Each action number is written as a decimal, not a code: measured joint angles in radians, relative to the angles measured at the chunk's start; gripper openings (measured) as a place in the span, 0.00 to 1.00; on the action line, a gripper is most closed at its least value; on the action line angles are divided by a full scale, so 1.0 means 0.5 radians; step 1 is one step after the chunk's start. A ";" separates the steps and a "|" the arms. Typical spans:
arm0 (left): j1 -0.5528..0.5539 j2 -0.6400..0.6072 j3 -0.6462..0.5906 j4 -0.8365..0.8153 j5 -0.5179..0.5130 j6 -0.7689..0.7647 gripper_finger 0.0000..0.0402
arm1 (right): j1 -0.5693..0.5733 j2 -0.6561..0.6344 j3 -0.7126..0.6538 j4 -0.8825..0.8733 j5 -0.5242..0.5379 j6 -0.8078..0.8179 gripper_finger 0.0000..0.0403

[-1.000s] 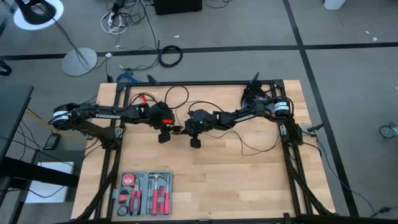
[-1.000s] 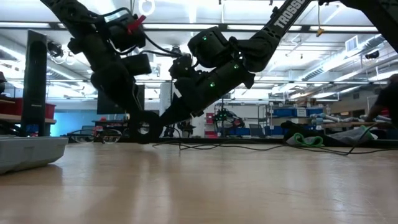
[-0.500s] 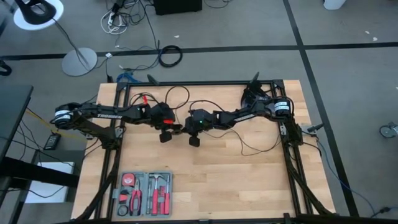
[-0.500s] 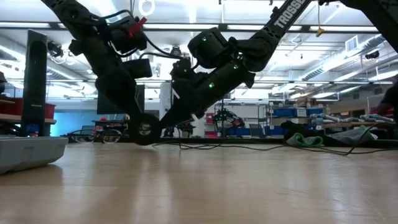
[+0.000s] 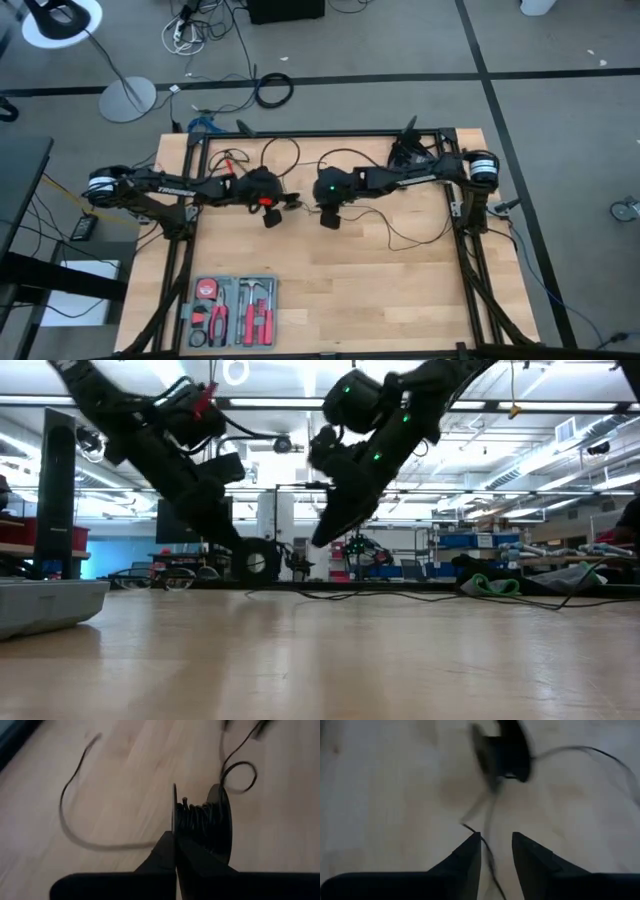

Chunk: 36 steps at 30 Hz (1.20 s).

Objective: Coil cords
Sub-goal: Coil the black wire onto the black spool

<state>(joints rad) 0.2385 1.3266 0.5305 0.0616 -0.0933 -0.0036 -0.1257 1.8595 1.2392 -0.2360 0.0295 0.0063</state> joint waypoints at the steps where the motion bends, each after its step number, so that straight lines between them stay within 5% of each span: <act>1: -0.023 0.000 -0.064 0.159 -0.001 0.001 0.00 | 0.003 -0.040 -0.007 -0.069 0.042 0.001 0.26; 7: -0.168 -0.001 -0.392 0.871 -0.126 0.036 0.00 | 0.048 -0.353 -0.295 -0.188 0.213 0.106 0.21; 11: -0.208 -0.002 -0.482 1.146 -0.284 0.380 0.00 | 0.086 -0.587 -0.634 0.059 0.304 0.277 0.18; 17: -0.203 -0.002 -0.467 1.354 -0.479 1.154 0.00 | 0.122 -0.788 -1.109 0.806 0.305 0.499 0.15; 25: -0.203 -0.002 -0.423 1.393 -0.551 1.461 0.00 | 0.159 -0.782 -1.285 1.213 0.302 0.615 0.15; 30: -0.207 -0.002 -0.424 1.394 -0.551 1.368 0.00 | 0.160 -0.777 -1.279 1.308 0.303 0.614 0.14; 36: -0.189 -0.002 -0.376 1.408 -0.563 0.431 0.00 | 0.160 -0.777 -1.278 1.527 0.307 0.577 0.14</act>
<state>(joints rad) 0.1439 1.3258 0.3427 0.7657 -0.3746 0.2119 -0.0456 1.4712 0.6003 0.5273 0.1830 0.2948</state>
